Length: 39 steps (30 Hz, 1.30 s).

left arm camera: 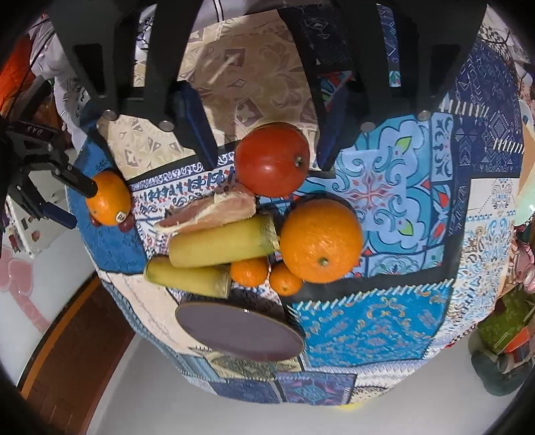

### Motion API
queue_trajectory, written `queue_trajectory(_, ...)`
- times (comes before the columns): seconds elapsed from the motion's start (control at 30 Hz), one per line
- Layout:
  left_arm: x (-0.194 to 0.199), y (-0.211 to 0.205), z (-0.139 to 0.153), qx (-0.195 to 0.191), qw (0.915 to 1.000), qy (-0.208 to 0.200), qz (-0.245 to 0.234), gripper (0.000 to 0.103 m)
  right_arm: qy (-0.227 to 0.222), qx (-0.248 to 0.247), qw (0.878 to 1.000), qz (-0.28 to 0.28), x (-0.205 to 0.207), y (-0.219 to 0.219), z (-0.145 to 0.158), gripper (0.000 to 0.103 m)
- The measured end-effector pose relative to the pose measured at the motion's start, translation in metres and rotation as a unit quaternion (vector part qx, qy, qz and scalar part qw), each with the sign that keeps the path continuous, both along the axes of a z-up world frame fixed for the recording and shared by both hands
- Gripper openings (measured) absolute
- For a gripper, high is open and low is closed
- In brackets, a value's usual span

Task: Organize fruits
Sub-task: 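Grasp the red tomato with the left tool while the right tool grasps the orange, then carry the tomato and orange onto the brown plate with both tools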

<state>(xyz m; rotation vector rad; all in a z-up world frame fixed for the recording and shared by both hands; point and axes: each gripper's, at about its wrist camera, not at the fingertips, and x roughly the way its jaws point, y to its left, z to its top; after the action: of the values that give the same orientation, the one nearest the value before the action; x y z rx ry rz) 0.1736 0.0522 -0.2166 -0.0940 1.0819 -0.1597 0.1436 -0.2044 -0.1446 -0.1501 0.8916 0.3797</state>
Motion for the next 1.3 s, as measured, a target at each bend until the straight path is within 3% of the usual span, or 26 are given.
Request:
queue_trajectory(0.13, 0.005, 0.0, -0.007, 0.0, 1.0, 0.007, 0.003, 0.058, 0.022, 0.007, 1.0, 0.007, 0.005, 0.001, -0.007, 0.075)
queue_trajectory(0.37, 0.015, 0.006, -0.021, -0.009, 0.9995, 0.025, 0.015, 0.055, 0.044, 0.02, 0.999, 0.02, 0.009, 0.004, -0.016, 0.075)
queue_trajectory(0.57, 0.018, 0.004, -0.023, -0.006, 0.9997, 0.015, 0.017, 0.054, 0.052, 0.014, 0.998, 0.027, 0.014, 0.009, -0.022, 0.075)
queue_trajectory(0.7, 0.018, 0.003, -0.023, -0.003, 0.9999, 0.007, 0.014, 0.05, 0.057, 0.011, 0.998, 0.03, 0.014, 0.012, -0.026, 0.064)
queue_trajectory(0.83, 0.017, 0.005, -0.023, -0.01, 0.9998, 0.006, 0.016, 0.05, 0.056, 0.012, 0.998, 0.03, 0.014, 0.012, -0.026, 0.063)
queue_trajectory(1.3, 0.003, 0.009, 0.009, 0.015, 0.999, -0.029, 0.031, 0.049, 0.044, 0.017, 0.999, 0.019, 0.008, 0.007, -0.013, 0.062)
